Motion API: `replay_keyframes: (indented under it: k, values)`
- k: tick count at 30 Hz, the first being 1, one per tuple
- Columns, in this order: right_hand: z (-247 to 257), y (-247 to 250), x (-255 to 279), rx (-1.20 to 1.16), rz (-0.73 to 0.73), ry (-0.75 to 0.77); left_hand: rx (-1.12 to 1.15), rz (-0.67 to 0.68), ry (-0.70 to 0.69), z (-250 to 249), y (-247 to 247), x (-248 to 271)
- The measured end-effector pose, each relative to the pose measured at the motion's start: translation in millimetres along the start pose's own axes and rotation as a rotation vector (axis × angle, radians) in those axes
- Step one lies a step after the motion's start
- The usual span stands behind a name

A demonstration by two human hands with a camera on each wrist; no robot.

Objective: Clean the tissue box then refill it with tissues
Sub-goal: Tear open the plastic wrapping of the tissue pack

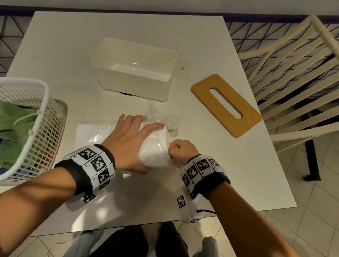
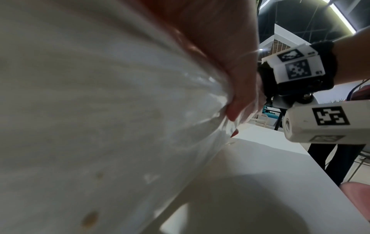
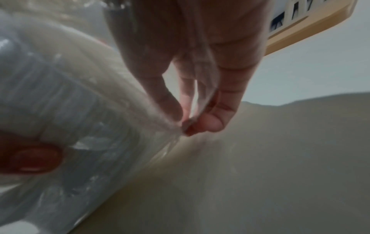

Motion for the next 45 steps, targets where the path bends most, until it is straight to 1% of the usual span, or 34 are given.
replay_keyframes:
  k: [4, 7, 9, 11, 14, 16, 17, 19, 21, 23, 25, 26, 27, 28, 29, 30, 31, 33, 34, 35, 36, 38, 40, 43, 45]
  values:
    - [11.4, 5.1, -0.7, -0.018, -0.007, 0.077, -0.042, 0.087, 0.006, -0.4, -6.2, -1.3]
    - [10.5, 9.8, -1.2, -0.140, -0.048, 0.046, -0.039, 0.054, -0.017, 0.9, -2.8, -1.7]
    - [11.0, 7.1, -0.6, -0.252, -0.023, 0.017, -0.035, 0.011, -0.043, 1.6, 0.2, -1.4]
    - [7.8, 0.7, -1.2, -0.371, 0.044, -0.028, -0.016, -0.009, -0.050, 2.6, 2.7, -0.1]
    - [7.0, -9.5, 0.8, -0.674, 0.149, -0.104, -0.003, 0.008, -0.049, 5.7, -0.2, 1.9]
    - [6.4, -11.0, 1.8, -0.814, 0.165, -0.121, -0.008, 0.024, -0.032, 8.8, -3.6, 1.2]
    - [4.9, -10.4, 0.8, -0.821, 0.175, -0.117, -0.006, 0.030, -0.021, 10.5, -5.3, 0.3]
    - [5.2, -10.1, -0.2, -0.754, 0.211, -0.088, -0.004, 0.030, -0.009, 11.8, -4.4, -1.1]
    - [8.8, -10.9, -0.2, -0.673, 0.261, -0.021, 0.009, 0.014, 0.002, 14.0, 3.0, 0.6]
    - [5.4, -12.1, -1.5, -0.664, 0.279, -0.017, 0.115, -0.067, 0.102, 28.5, 17.0, 7.1]
    - [-1.1, -12.8, -3.6, -0.637, 0.273, -0.032, 0.273, -0.199, 0.279, 52.4, 30.7, 20.1]
    - [-4.2, -14.0, -4.7, -0.649, 0.258, -0.053, 0.345, -0.241, 0.395, 65.2, 33.9, 28.3]
    - [-7.9, -15.8, -6.2, -0.676, 0.245, -0.063, 0.408, -0.241, 0.523, 78.2, 31.2, 36.2]
    - [-8.3, -16.9, -6.2, -0.728, 0.236, -0.057, 0.467, -0.193, 0.649, 89.0, 23.6, 42.8]
    - [-7.3, -17.5, -5.4, -0.779, 0.228, -0.060, 0.531, -0.121, 0.744, 96.2, 12.5, 47.1]
    - [-3.8, -16.9, 1.1, -0.830, 0.231, -0.072, 0.607, -0.070, 0.792, 100.7, 1.4, 47.5]
    - [-1.6, -16.6, 5.0, -0.862, 0.239, -0.075, 0.686, -0.062, 0.815, 104.2, -6.8, 47.7]
    - [3.5, -11.7, 9.1, -0.838, 0.223, -0.071, 0.786, -0.131, 0.846, 112.4, -15.0, 47.1]
    - [5.7, -10.9, 9.2, -0.770, 0.218, -0.057, 0.804, -0.176, 0.863, 117.5, -17.8, 47.6]
    - [7.6, -12.1, 10.0, -0.706, 0.243, -0.046, 0.808, -0.216, 0.878, 121.4, -19.4, 48.5]
    - [7.3, -14.1, 10.6, -0.647, 0.256, -0.063, 0.805, -0.249, 0.888, 125.0, -21.2, 49.5]
    - [3.7, -11.0, 8.8, -0.565, 0.240, -0.070, 0.795, -0.289, 0.894, 130.5, -23.5, 50.3]
    - [-3.2, -4.8, 7.1, -0.598, 0.203, -0.070, 0.779, -0.314, 0.897, 133.1, -23.8, 50.0]
    - [-15.5, 4.6, 13.7, -0.676, 0.130, -0.124, 0.758, -0.346, 0.878, 131.2, -20.5, 48.5]
    - [-21.1, 8.9, 17.9, -0.740, 0.070, -0.153, 0.757, -0.343, 0.860, 129.5, -20.7, 46.9]
Point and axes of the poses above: each hand's wrist, its own x-axis away from the middle knuckle, its own y-axis out of the back of the hand, z = x × y, the point moved 8 cm from there along -x, towards the middle knuckle, and after that the axes turned 7 degrees about y, right-handed, at the moved point
